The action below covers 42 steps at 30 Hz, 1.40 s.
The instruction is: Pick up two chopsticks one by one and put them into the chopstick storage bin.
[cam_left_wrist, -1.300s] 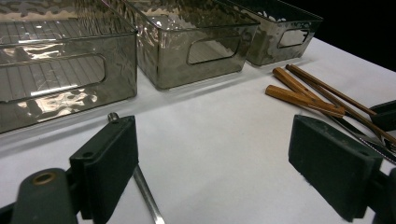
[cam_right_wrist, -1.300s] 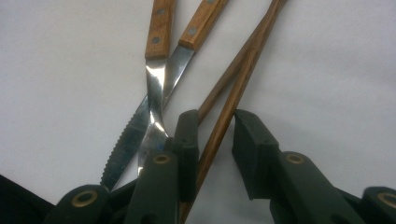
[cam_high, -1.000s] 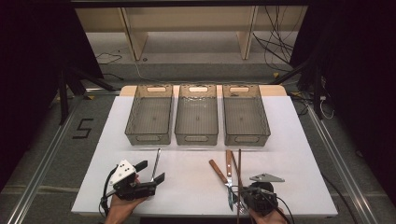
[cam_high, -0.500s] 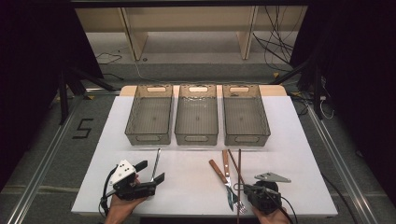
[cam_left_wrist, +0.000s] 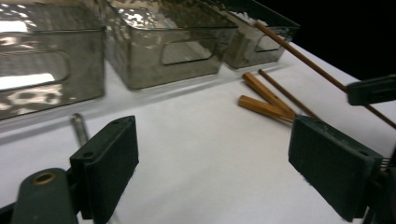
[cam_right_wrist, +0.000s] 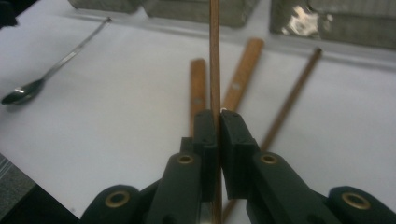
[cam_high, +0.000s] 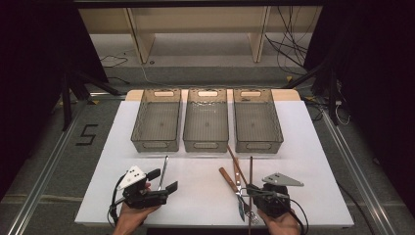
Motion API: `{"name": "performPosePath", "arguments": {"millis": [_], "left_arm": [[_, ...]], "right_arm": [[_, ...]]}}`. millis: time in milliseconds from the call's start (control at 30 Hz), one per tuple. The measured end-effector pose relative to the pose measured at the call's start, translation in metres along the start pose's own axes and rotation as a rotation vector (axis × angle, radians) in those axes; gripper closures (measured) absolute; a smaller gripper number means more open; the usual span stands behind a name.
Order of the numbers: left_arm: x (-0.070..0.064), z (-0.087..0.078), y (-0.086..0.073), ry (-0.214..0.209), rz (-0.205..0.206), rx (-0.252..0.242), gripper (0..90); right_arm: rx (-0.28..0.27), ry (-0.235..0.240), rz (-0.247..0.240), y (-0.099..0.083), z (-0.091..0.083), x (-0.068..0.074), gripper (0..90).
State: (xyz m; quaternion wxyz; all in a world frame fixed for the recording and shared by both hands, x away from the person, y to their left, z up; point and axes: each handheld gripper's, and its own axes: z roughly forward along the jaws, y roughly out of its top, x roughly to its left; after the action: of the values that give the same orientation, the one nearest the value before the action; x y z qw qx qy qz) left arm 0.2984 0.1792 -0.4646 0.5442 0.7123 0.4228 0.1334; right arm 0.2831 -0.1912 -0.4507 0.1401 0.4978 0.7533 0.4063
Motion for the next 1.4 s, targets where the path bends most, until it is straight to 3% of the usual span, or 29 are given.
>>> {"name": "performPosePath", "arguments": {"millis": [100, 200, 233, 433, 533, 733, 833, 900, 1333, 1400], "left_arm": [[-0.009, 0.006, 0.008, -0.014, 0.004, 0.025, 16.1], [-0.018, 0.014, 0.018, -0.038, 0.0, 0.046, 16.9], [-0.024, 0.02, 0.026, -0.067, -0.007, 0.052, 17.1], [-0.036, 0.035, 0.047, -0.106, -0.016, 0.065, 19.0], [-0.04, 0.043, 0.055, -0.134, -0.047, 0.076, 21.0], [-0.037, 0.057, 0.063, -0.216, -0.172, 0.085, 28.0], [-0.035, 0.062, 0.064, -0.23, -0.221, 0.092, 32.9], [-0.034, 0.063, 0.063, -0.28, -0.262, 0.089, 39.1], [-0.031, 0.064, 0.06, -0.342, -0.315, 0.086, 65.2], [-0.028, 0.064, 0.059, -0.356, -0.338, 0.079, 69.2]], "right_arm": [[-0.038, 0.038, -0.047, 0.015, 0.005, 0.015, 85.8], [-0.062, 0.073, -0.054, 0.023, 0.008, 0.022, 85.8], [-0.068, 0.082, -0.059, 0.024, 0.009, 0.024, 85.8], [-0.097, 0.129, -0.071, 0.033, 0.017, 0.035, 85.8], [-0.12, 0.136, -0.088, 0.035, 0.018, 0.04, 85.8], [-0.152, 0.165, -0.105, 0.037, 0.02, 0.05, 85.8], [-0.162, 0.175, -0.113, 0.037, 0.021, 0.053, 85.8], [-0.169, 0.187, -0.119, 0.036, 0.023, 0.057, 85.8], [-0.196, 0.21, -0.133, 0.031, 0.026, 0.064, 85.8], [-0.197, 0.213, -0.13, 0.031, 0.026, 0.064, 85.7]]}}
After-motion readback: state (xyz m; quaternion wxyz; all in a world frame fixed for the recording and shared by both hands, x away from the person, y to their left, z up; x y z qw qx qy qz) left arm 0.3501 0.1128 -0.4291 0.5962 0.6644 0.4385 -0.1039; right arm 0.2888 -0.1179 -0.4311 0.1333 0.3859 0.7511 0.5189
